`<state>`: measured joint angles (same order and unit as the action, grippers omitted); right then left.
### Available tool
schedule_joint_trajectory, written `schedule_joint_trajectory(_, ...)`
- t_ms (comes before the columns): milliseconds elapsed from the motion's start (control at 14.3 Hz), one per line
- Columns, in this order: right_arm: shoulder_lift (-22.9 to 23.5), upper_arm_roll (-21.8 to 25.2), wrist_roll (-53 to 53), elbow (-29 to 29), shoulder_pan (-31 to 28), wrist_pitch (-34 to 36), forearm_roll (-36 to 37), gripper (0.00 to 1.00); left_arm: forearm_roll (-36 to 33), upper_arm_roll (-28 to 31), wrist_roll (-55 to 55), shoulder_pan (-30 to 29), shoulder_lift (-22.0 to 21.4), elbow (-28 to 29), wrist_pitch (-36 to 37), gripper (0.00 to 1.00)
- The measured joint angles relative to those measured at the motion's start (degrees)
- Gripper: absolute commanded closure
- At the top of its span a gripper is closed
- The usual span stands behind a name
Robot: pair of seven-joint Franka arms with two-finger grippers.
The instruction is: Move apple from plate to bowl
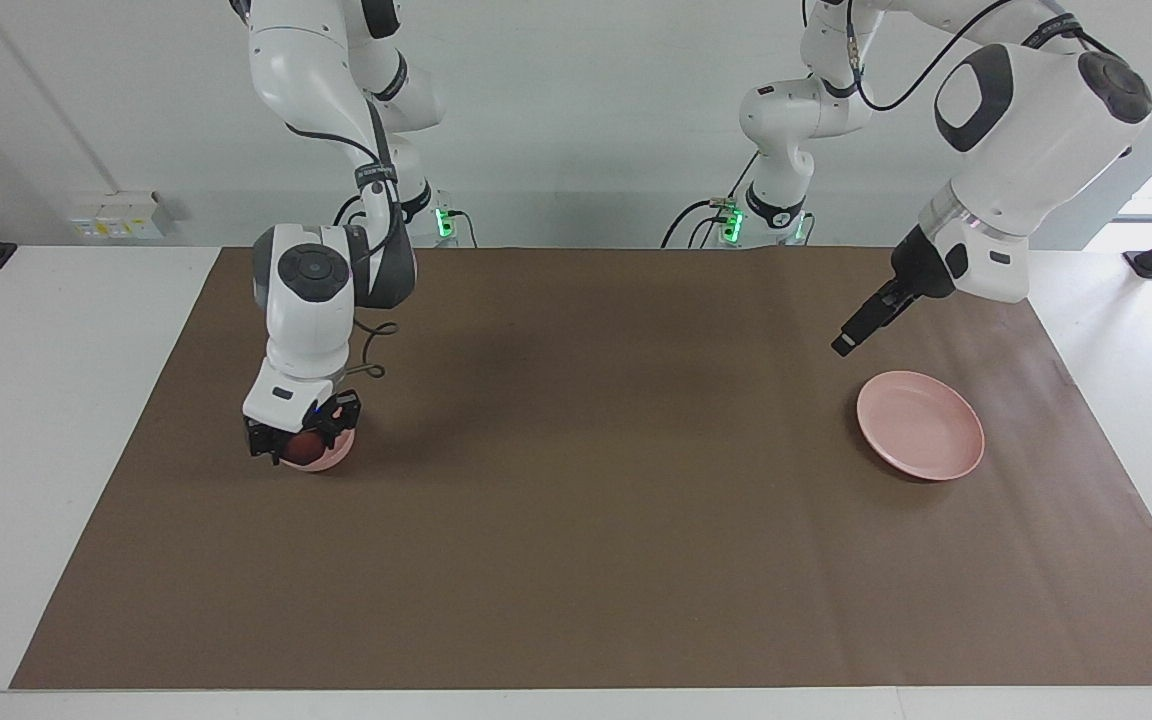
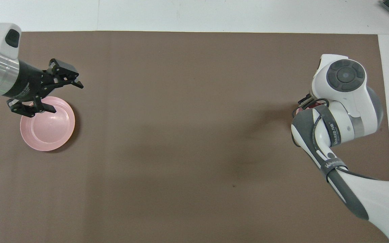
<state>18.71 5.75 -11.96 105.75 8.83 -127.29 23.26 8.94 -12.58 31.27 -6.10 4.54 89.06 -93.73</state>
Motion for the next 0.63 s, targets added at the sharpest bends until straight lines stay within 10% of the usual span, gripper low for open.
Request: schedule_joint_trajectory(631, 0.0, 0.0, 0.4, 1.7, -0.8, 0.0, -2.0, 1.00, -4.4, 14.6, -34.6, 10.7, -4.4, 0.0, 3.3, 0.00)
